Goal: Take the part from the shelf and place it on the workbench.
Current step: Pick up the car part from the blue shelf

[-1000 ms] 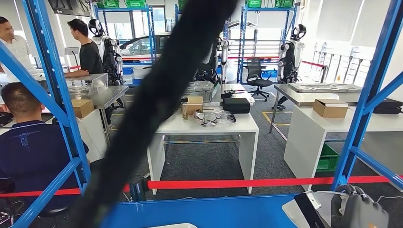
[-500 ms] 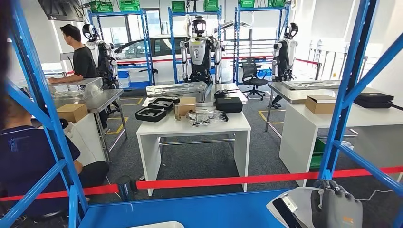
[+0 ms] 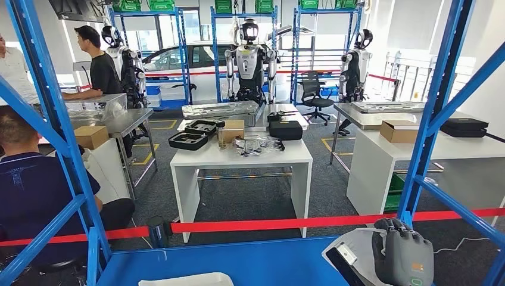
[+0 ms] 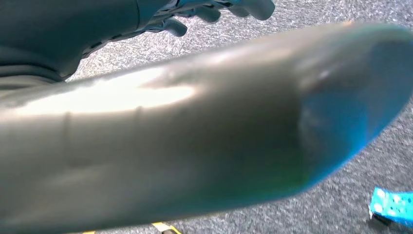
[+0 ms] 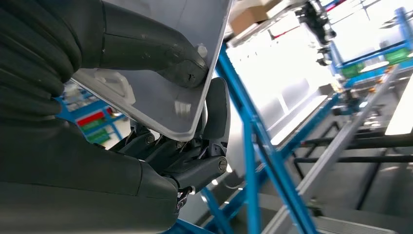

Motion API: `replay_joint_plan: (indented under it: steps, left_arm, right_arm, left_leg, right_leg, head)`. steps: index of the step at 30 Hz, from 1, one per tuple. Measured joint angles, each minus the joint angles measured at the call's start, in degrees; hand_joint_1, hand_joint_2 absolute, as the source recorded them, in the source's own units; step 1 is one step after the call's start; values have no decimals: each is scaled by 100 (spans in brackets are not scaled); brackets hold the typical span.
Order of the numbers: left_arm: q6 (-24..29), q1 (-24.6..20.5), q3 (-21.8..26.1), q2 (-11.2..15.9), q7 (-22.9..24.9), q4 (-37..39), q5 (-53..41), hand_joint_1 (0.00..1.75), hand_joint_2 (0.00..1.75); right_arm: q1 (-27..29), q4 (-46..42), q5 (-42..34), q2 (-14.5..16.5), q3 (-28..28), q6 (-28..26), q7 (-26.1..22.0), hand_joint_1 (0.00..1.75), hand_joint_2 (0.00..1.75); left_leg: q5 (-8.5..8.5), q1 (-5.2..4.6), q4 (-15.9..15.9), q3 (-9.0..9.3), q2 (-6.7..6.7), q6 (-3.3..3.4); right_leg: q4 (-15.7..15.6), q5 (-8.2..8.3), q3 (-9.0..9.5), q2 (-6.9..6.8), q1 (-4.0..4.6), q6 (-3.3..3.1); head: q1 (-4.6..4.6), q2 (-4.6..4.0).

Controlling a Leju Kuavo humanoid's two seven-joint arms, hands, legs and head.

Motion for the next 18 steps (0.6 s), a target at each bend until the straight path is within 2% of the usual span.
replay_joint_plan:
  steps: [1, 2, 5, 6, 7, 8, 10, 11, 12, 18]
  left_arm:
    - [2, -1, 0, -2, 3, -1, -3, 0, 0]
    - [4, -2, 0, -4, 7, -1, -7, 0, 0]
    - [15, -2, 0, -6, 21, 0, -17, 0, 0]
    - [20, -1, 0, -7, 23, 1, -17, 0, 0]
    - [26, -1, 0, -7, 25, 1, -18, 0, 0]
    - [32, -1, 0, -7, 28, 1, -19, 0, 0]
    - [42, -2, 0, -7, 38, 1, -21, 0, 0]
    - [44, -3, 1, -6, 42, 0, -25, 0, 0]
    - [45, -5, 1, -5, 44, -1, -28, 0, 0]
    - [48, -8, 1, -3, 42, -1, -44, 0, 0]
  right_arm:
    - [-8, 1, -13, -2, 7, -7, -16, 140, 175]
    - [-18, 3, -26, -5, 10, -16, -37, 140, 175]
    - [-31, 25, -54, -9, 61, -28, -120, 140, 175]
    - [-31, 39, -50, -9, 84, -25, -139, 140, 175]
    - [-37, 54, -36, -9, 107, -23, -154, 140, 175]
    - [-55, 66, -12, -8, 129, -22, -163, 140, 175]
    - [-141, 81, 44, -8, 179, -18, -156, 140, 175]
    - [-191, 86, 65, -8, 201, -11, -146, 140, 175]
    - [-229, 89, 77, -7, 215, -4, -137, 140, 175]
    - [-326, 95, 85, -6, 241, 10, -105, 140, 175]
  left_leg:
    - [44, 17, -37, -7, 2, 27]
    - [86, 35, -73, -18, 7, 55]
    - [148, 36, -73, -106, 21, 109]
    - [164, 33, -57, -143, 23, 111]
    - [178, 30, -36, -180, 22, 109]
    - [189, 30, -10, -214, 20, 103]
    - [205, 26, 46, -269, 18, 78]
    - [212, 16, 68, -289, 20, 59]
    - [217, 6, 83, -303, 21, 43]
    - [233, -4, 101, -326, 18, 3]
  right_leg:
    - [63, -64, -32, 1, 2, 29]
    - [232, -198, -104, 2, 5, 52]
    - [1218, -766, -501, 4, -1, 100]
    - [1435, -841, -570, 3, -1, 108]
    - [1450, -812, -537, 3, -1, 109]
    - [1238, -690, -390, 2, -1, 102]
    - [474, -415, 70, -3, 6, 58]
    - [188, -343, 228, -5, 17, 33]
    - [29, -323, 310, -6, 27, 12]
    - [-35, -277, 297, -1, 55, -22]
  head:
    - [2, 0]
    - [4, 0]
    - [11, 0]
    - [11, 0]
    - [11, 0]
    - [11, 0]
    - [10, 0]
    - [7, 0]
    - [2, 0]
    - [-6, 0]
